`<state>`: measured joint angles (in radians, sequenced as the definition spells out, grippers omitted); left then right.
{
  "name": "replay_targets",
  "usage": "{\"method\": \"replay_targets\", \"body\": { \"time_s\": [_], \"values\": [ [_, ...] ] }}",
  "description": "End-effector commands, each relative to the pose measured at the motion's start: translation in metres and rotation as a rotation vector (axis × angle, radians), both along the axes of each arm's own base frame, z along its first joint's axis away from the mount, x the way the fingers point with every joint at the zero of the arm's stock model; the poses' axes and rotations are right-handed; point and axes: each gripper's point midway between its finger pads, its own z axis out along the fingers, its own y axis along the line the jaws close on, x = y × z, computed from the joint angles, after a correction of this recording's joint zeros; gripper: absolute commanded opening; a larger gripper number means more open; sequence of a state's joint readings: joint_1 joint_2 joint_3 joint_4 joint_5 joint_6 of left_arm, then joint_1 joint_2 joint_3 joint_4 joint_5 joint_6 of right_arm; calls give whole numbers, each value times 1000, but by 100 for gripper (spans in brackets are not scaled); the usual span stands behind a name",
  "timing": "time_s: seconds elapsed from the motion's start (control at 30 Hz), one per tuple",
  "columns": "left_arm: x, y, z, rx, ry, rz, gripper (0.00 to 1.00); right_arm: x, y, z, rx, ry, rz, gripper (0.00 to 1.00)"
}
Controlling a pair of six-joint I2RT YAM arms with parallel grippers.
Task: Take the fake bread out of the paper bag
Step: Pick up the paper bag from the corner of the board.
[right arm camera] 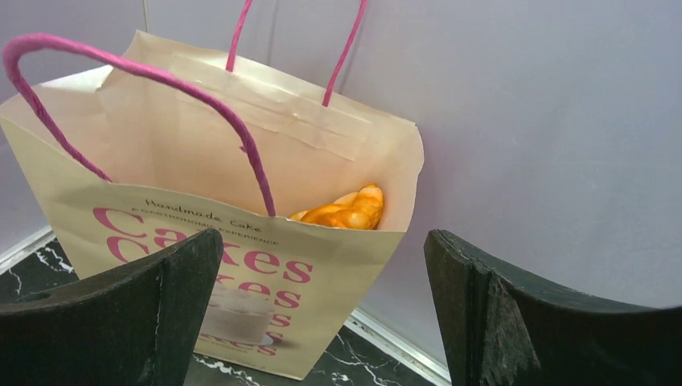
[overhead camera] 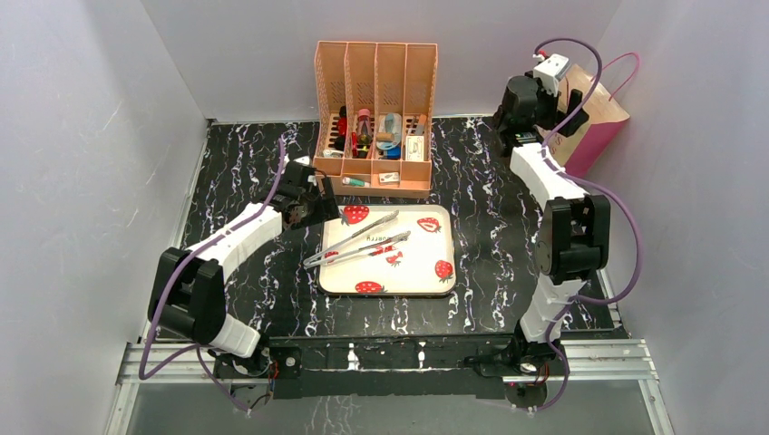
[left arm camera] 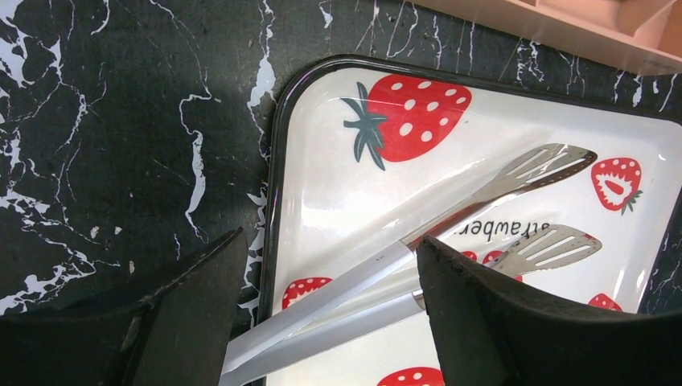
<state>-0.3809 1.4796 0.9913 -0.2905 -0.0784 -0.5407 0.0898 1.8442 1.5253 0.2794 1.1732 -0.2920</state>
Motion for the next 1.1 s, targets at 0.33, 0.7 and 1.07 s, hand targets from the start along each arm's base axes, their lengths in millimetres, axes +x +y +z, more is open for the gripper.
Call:
{"method": "replay_targets", "body": {
  "time_s": [0.33,0.7,1.07],
  "values": [
    [2,3,-6,26,23,14,75,50,-6,6,-18,-72,59,98],
    [4,4,-16,46,42,18,74,78,-10,6,-59,-31,73,98],
    [3,8,-20,68,53,19,74,97,-27,-11,-41,37,101,98]
  ]
}}
